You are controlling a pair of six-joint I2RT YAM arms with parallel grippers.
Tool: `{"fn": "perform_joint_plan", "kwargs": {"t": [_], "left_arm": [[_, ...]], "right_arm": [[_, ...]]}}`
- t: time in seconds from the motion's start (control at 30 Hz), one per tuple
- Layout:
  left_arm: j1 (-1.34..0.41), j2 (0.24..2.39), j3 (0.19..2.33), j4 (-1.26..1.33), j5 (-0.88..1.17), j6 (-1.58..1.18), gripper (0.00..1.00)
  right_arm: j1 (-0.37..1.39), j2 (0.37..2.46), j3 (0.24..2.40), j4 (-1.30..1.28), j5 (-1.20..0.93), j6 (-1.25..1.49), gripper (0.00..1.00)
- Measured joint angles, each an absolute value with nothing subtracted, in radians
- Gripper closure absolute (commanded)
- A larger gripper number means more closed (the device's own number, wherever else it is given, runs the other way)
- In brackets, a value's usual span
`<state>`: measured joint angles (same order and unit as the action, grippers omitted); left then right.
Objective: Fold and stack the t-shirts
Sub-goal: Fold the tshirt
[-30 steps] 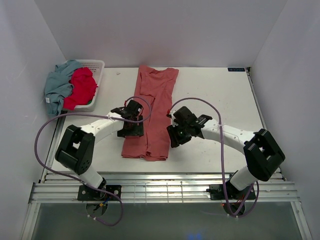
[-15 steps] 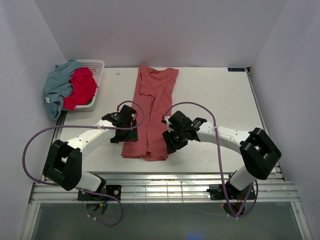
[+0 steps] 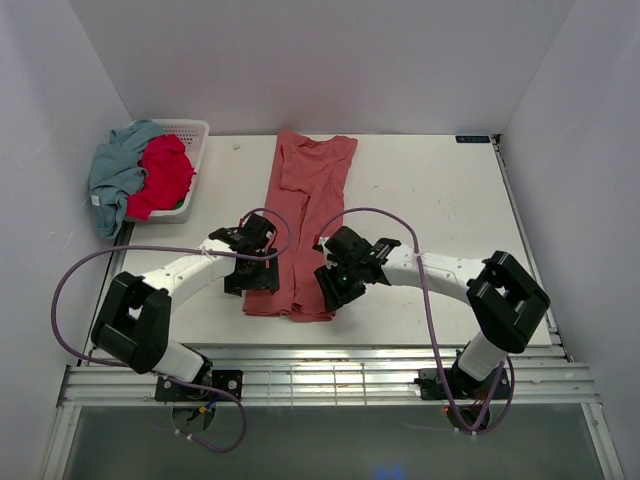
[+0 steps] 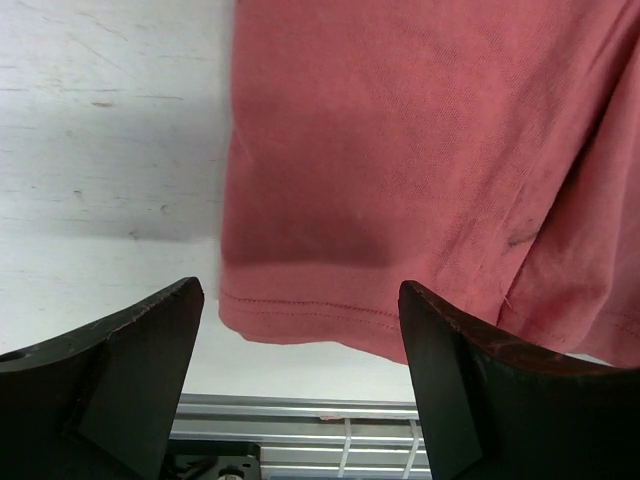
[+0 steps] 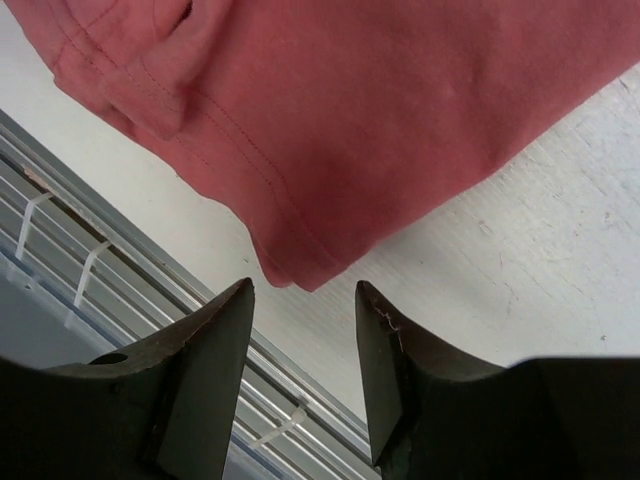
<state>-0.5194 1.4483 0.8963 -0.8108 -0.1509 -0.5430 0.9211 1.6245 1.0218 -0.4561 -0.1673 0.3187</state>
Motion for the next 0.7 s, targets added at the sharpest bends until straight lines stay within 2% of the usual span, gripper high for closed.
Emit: {"fn": "perform_joint_plan", "kwargs": {"t": [0.27,0.7], "left_arm": [[-0.519,1.541,0.856,-0.774,-0.08,-0.545,0.1],[-0.519,1.548,0.855,-0.768,-0.053,-0.548,0.11]], "right_arm": [[0.942,1.664,1.027,-0.396,-0.167,0.351,0.49],[0.961,1.709,1.026,-0.389,-0.148,0.368,0.49]]}}
